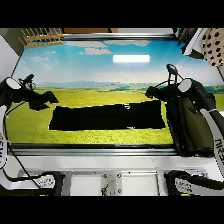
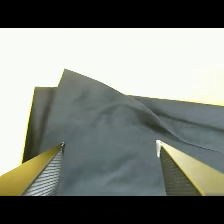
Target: Fold the clothes and pants, and hang the long-sleeved shirts on hangers.
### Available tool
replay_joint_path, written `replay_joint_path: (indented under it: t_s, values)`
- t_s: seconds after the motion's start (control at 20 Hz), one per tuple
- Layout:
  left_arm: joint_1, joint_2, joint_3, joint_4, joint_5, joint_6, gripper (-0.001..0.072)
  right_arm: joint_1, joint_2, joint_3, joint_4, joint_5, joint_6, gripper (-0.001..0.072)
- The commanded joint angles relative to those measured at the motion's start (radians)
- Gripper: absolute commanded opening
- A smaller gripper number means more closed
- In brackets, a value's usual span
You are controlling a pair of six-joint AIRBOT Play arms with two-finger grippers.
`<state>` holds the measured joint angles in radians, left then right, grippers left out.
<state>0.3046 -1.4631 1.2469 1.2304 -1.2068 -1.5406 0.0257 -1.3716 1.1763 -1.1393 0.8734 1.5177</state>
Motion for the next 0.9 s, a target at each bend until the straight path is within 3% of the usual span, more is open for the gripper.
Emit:
replay_joint_path:
  t_s: [0.0, 0.1, 0.35, 0.5, 0.65, 0.7, 0.75, 0.8, 0.85]
  values:
    - [0.089, 0.148, -0.150, 0.002, 0.004, -0.005, 0.0622, -0.025, 0.124, -0.021, 0.002, 0.021, -0.003, 0.0656]
    - [0.130, 0.229, -0.315, 0.000, 0.033, -0.006, 0.0623, -0.024, 0.199, -0.060, -0.004, 0.023, -0.004, 0.0656]
    - [0.153, 0.332, -0.671, -0.060, 0.249, -0.082, 0.0622, -0.023, 0.277, -0.105, -0.003, 0.025, -0.003, 0.0656]
    - [0.152, 0.330, -0.737, -0.208, 0.379, -0.063, 0.0622, -0.023, 0.276, -0.105, 0.000, 0.025, -0.003, 0.0656]
    - [0.152, 0.331, -0.740, -0.259, 0.460, -0.064, 0.0620, -0.023, 0.277, -0.106, -0.001, 0.026, -0.003, 0.0656]
    - [0.152, 0.331, -0.739, -0.258, 0.479, -0.064, 0.0525, -0.023, 0.277, -0.106, 0.000, 0.026, -0.003, 0.0656]
    - [0.152, 0.331, -0.734, -0.254, 0.485, -0.063, 0.0254, -0.023, 0.277, -0.106, 0.000, 0.029, -0.003, 0.0656]
    - [0.153, 0.331, -0.721, -0.254, 0.492, -0.045, 0.0049, -0.023, 0.277, -0.106, -0.001, 0.044, -0.003, 0.0656]
    - [0.158, 0.331, -0.699, -0.253, 0.491, -0.011, 0.0007, -0.028, 0.277, -0.106, -0.005, 0.077, -0.004, 0.0656]
